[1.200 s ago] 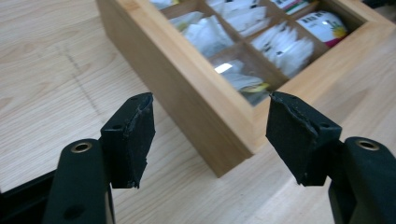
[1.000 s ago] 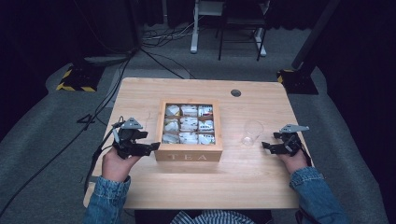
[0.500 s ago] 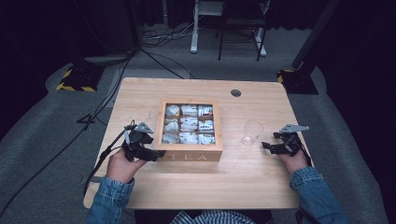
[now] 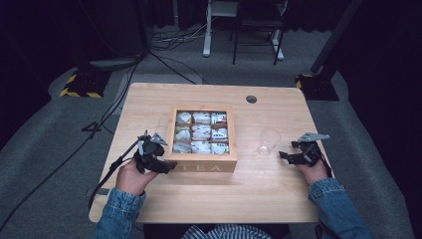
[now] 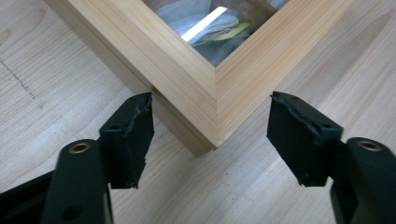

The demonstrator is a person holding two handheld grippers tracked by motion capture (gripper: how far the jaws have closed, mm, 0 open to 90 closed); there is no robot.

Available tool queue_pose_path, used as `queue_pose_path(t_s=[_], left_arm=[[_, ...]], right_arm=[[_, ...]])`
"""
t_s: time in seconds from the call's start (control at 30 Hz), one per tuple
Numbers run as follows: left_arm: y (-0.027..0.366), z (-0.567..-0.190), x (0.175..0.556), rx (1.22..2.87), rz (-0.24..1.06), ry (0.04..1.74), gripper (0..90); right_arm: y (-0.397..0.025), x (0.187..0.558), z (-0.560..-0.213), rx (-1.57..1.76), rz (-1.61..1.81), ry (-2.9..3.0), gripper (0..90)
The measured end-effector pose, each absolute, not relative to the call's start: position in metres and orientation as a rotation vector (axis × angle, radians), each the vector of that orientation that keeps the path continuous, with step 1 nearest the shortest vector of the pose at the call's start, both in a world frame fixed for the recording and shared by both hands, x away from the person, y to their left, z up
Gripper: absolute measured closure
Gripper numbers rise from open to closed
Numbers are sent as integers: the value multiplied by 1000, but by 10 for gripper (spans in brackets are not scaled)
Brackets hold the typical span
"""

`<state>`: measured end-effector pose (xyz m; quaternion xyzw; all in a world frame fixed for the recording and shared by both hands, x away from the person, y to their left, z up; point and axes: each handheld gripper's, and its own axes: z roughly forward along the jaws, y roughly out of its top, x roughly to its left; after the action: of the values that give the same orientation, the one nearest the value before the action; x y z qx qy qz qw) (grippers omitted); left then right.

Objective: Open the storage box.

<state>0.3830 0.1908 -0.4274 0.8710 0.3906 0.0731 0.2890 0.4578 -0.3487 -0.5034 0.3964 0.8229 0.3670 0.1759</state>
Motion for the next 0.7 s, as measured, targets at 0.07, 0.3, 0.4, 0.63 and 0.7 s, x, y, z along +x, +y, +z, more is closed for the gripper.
queue_pose_path(t_s=[0.07, 0.3, 0.4, 0.63, 0.7], left_arm=[[193, -427, 383, 2318, 194, 1042, 360], [196, -426, 382, 2316, 177, 1039, 418], [195, -426, 381, 2320, 192, 1041, 431], [196, -424, 379, 2335, 211, 1028, 460], [196, -422, 378, 2325, 220, 1008, 468]], right_arm=[[-349, 458, -503, 1122, 1039, 2331, 213], [-349, 458, -503, 1122, 1039, 2331, 213], [-349, 458, -503, 1122, 1039, 2331, 213], [-349, 458, -503, 1123, 1039, 2331, 213], [-349, 458, -503, 1123, 1040, 2331, 213]])
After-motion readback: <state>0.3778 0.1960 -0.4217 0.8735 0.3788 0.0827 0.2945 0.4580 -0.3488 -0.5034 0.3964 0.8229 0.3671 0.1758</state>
